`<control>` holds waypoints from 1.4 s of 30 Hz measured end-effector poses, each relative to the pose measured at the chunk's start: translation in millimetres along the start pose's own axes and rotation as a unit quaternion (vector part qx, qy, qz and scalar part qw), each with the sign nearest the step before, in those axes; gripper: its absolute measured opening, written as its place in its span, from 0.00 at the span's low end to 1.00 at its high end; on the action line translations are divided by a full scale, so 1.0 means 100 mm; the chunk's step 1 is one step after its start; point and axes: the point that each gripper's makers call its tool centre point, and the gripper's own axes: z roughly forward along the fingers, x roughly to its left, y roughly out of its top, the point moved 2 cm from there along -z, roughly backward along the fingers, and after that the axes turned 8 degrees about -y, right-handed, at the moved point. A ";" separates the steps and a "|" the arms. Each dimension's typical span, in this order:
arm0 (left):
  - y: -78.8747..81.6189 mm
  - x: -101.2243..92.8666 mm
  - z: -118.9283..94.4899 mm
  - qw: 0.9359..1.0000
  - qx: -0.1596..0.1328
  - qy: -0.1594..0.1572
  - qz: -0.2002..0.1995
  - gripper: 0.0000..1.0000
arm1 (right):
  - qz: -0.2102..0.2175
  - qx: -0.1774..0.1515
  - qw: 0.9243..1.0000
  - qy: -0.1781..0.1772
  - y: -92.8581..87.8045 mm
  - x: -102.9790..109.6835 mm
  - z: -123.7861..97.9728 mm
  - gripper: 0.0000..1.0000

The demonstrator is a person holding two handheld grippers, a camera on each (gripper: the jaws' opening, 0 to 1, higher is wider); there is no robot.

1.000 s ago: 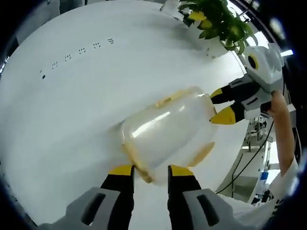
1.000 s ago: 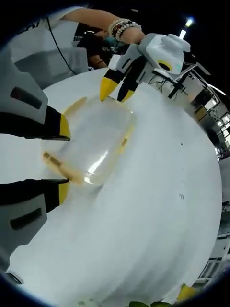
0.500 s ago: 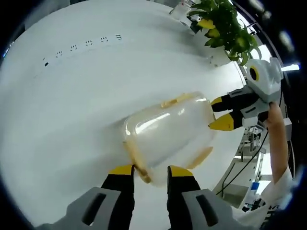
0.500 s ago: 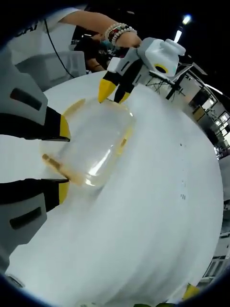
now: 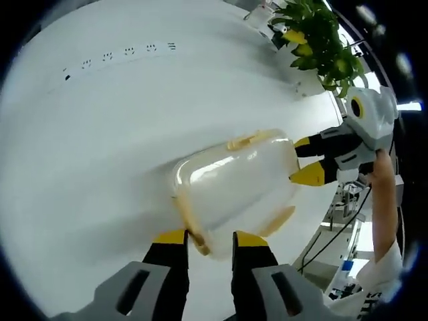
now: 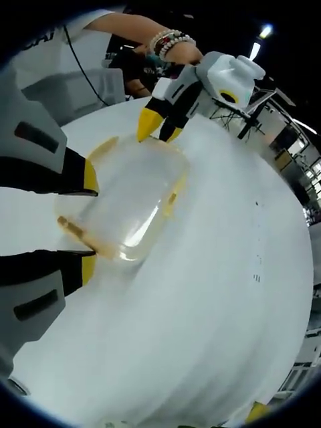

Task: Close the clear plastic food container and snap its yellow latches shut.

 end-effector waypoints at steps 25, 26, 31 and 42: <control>0.14 -0.15 -0.26 0.966 -0.169 0.046 0.190 0.21 | -0.086 -0.105 0.991 -0.009 0.44 0.07 -0.40 0.30; 0.14 -0.17 -0.25 0.966 -0.173 0.042 0.189 0.20 | -0.089 -0.106 0.990 -0.002 0.46 0.11 -0.40 0.29; 0.20 -0.35 -0.14 0.957 -0.203 0.015 0.205 0.05 | -0.109 -0.108 0.988 0.015 0.53 0.23 -0.33 0.18; 0.17 -0.50 0.20 0.960 -0.209 -0.039 0.184 0.00 | -0.129 -0.104 0.985 0.039 0.62 0.39 -0.11 0.07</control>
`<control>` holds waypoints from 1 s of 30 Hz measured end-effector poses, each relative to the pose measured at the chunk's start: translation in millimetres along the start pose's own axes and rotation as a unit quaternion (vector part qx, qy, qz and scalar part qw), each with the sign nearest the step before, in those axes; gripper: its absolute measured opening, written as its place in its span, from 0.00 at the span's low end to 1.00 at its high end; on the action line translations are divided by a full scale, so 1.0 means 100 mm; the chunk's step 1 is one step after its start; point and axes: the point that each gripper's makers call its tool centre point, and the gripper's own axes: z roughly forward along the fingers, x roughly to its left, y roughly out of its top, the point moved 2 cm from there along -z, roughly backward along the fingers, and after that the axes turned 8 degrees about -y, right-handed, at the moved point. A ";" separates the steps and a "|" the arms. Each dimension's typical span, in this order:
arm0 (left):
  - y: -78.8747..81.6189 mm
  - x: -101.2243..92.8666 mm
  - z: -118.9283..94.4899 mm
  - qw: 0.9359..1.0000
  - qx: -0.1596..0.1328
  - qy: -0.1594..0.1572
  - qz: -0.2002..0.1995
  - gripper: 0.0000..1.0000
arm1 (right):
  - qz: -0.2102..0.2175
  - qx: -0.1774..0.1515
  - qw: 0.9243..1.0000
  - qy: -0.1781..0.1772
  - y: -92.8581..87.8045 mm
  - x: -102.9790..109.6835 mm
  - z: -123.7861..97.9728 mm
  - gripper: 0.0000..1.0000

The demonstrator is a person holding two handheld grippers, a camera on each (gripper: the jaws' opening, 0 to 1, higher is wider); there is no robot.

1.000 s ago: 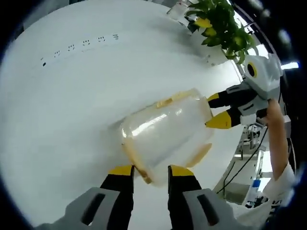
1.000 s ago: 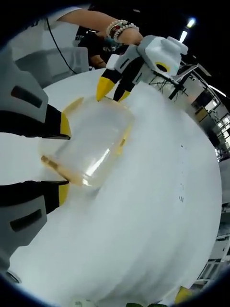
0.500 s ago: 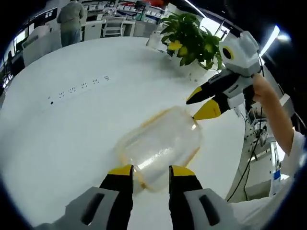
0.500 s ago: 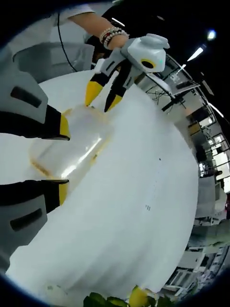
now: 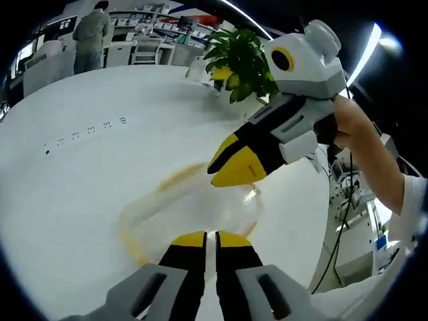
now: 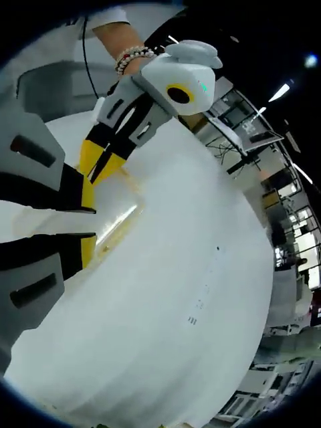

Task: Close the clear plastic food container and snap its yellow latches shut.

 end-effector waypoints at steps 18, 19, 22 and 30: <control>-0.19 -0.21 0.05 0.999 0.025 -0.024 0.030 0.00 | -0.012 -0.018 0.999 -0.023 0.12 -0.08 0.18 0.00; -0.18 -0.21 0.05 0.999 0.021 -0.022 0.038 0.00 | -0.013 -0.017 0.999 -0.028 0.11 -0.10 0.18 0.00; -0.22 -0.26 0.03 0.998 0.032 -0.021 0.056 0.00 | -0.010 -0.016 0.999 -0.036 0.09 -0.15 0.20 0.00; -0.33 -0.47 -0.01 0.994 0.042 -0.047 0.090 0.00 | -0.008 -0.011 0.999 -0.044 0.03 -0.18 0.22 0.00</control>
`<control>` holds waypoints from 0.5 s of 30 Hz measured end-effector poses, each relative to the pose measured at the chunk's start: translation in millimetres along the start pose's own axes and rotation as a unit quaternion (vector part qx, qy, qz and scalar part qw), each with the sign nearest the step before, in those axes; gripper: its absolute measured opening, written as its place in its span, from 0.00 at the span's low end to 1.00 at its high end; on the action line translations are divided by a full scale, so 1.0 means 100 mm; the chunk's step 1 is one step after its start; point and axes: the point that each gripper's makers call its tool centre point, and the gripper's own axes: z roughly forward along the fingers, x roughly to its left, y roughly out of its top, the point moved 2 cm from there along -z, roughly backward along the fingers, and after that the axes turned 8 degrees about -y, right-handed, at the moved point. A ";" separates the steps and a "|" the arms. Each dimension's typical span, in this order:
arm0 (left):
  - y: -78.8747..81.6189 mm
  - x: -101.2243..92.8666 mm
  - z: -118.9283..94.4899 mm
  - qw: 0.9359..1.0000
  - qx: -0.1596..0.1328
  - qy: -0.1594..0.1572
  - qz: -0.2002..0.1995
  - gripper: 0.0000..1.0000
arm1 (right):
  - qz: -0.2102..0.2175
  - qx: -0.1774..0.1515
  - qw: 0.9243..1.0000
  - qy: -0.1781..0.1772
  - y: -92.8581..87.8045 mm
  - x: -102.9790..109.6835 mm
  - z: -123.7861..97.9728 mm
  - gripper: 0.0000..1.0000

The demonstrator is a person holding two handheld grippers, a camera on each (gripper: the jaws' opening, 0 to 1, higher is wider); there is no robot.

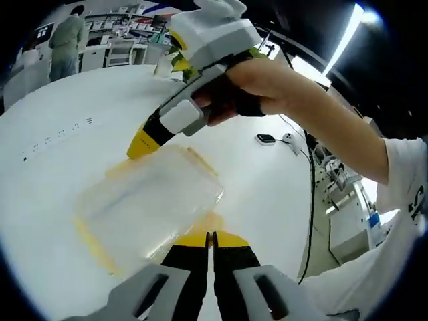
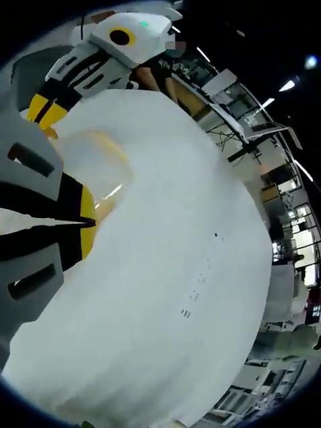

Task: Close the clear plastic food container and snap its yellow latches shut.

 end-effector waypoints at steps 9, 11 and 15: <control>-0.23 0.16 0.12 0.998 0.042 0.035 0.037 0.00 | -0.005 0.001 1.000 0.002 -0.01 0.03 -0.01 0.00; -0.26 0.20 0.14 0.997 0.051 0.042 0.040 0.00 | -0.006 0.002 1.000 0.003 -0.01 0.03 -0.02 0.00; -0.23 0.28 0.13 0.996 0.046 0.052 0.047 0.00 | -0.005 -0.008 1.000 0.010 0.04 0.02 -0.08 0.00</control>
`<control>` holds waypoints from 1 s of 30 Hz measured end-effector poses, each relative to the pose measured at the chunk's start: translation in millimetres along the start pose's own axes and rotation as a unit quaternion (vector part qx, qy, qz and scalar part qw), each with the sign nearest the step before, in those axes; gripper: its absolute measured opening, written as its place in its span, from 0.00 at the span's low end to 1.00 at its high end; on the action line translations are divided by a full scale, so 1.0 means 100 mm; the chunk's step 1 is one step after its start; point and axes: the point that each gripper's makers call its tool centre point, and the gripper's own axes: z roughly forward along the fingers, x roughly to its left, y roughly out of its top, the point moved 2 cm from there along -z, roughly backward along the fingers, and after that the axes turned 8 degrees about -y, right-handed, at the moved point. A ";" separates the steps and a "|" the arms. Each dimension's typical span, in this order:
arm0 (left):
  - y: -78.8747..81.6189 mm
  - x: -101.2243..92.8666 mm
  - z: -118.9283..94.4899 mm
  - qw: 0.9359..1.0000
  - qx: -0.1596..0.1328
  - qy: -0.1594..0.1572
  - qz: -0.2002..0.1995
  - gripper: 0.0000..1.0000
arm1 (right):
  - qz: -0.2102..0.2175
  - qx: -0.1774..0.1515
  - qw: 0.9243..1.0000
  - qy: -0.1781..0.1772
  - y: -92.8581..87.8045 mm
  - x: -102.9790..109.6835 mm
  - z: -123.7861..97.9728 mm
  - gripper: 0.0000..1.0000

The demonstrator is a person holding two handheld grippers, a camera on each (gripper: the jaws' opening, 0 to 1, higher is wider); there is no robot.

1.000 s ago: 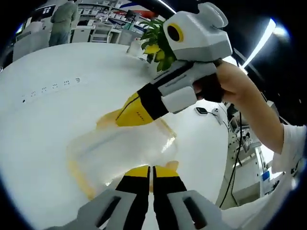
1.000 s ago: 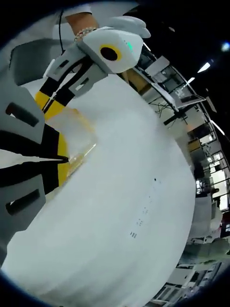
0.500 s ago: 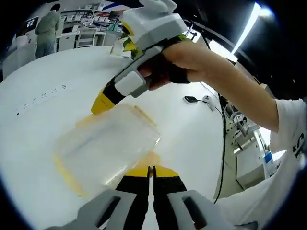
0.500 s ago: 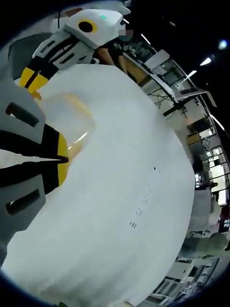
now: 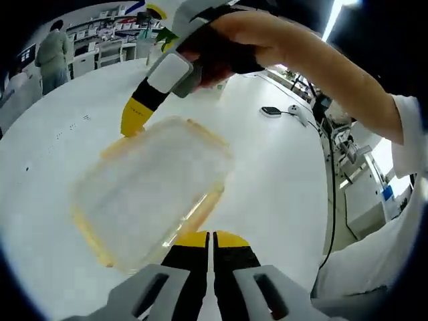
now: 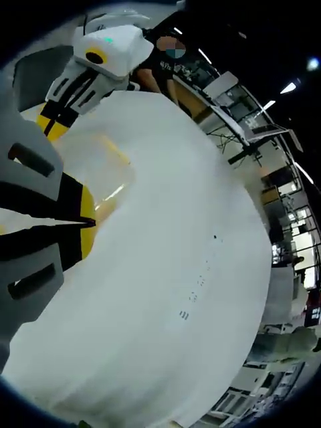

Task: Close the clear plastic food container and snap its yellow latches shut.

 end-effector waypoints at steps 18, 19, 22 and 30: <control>0.32 -0.04 -0.17 0.925 0.011 0.086 0.371 0.38 | -0.319 0.127 0.936 0.082 -0.09 0.11 -0.12 0.38; 0.30 -0.02 -0.15 0.925 0.011 0.084 0.370 0.36 | -0.323 0.130 0.933 0.086 -0.10 0.13 -0.10 0.40; 0.27 0.05 -0.10 0.932 0.014 0.078 0.353 0.31 | -0.326 0.148 0.930 0.083 -0.11 0.12 -0.03 0.40; 0.35 0.20 -0.12 0.944 0.011 0.086 0.319 0.29 | -0.363 0.205 0.905 0.080 -0.19 0.06 0.08 0.42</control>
